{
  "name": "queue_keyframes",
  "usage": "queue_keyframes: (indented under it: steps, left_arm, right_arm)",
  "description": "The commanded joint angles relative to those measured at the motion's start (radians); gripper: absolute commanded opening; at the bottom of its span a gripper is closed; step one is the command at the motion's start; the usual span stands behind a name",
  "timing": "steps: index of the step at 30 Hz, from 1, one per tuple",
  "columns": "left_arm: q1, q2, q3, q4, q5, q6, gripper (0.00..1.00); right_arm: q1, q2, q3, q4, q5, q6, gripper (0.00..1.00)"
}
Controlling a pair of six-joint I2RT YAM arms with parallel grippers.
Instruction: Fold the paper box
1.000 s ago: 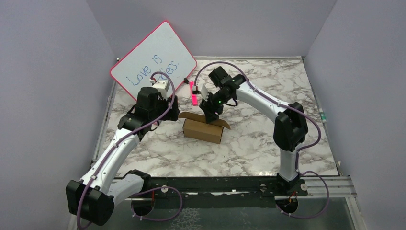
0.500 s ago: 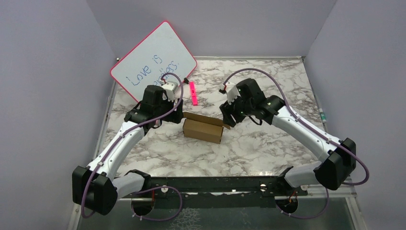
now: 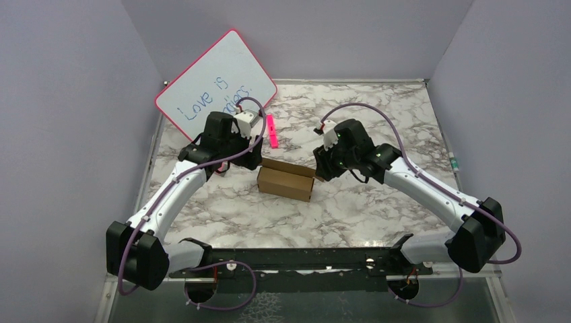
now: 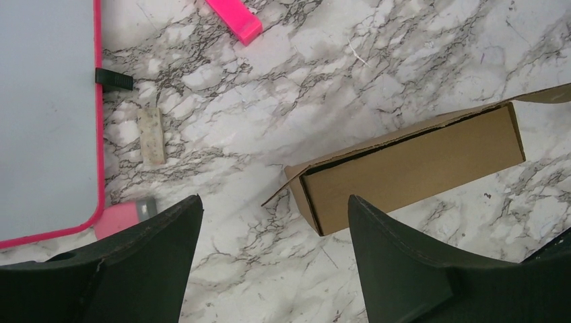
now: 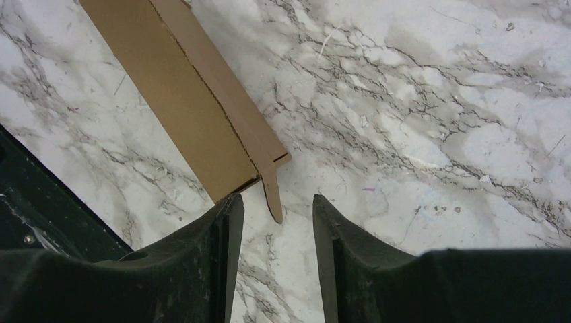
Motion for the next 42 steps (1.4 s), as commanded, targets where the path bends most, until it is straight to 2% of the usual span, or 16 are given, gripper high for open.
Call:
queue_keyframes:
  steps: [1,8,17,24,31,37,42]
  left_arm:
    - [0.005,0.034,0.037,-0.01,0.05,0.069,0.79]
    - [0.005,0.093,0.054,-0.023,0.1,0.103,0.74]
    - [0.005,0.146,0.07,-0.049,0.145,0.108,0.6]
    - [0.005,0.163,0.071,-0.06,0.181,0.083,0.31]
    - [0.003,0.152,0.054,-0.064,0.17,0.011,0.14]
    - [0.003,0.125,0.03,-0.058,0.141,-0.147,0.12]
    - [0.001,0.096,0.019,-0.05,0.118,-0.219,0.1]
  right_arm:
    - [-0.003,0.026,-0.012,0.06,-0.017,0.018,0.46]
    - [-0.004,0.05,-0.018,0.072,-0.035,0.019,0.36]
    - [-0.004,0.062,-0.027,0.074,-0.071,0.023,0.24]
    - [-0.004,0.055,-0.03,0.066,-0.065,0.025,0.17]
    - [-0.002,0.058,-0.02,0.058,-0.05,0.056,0.14]
    - [-0.002,0.064,-0.006,0.042,-0.024,0.104,0.13]
    - [-0.002,0.057,-0.006,0.041,-0.002,0.157,0.11]
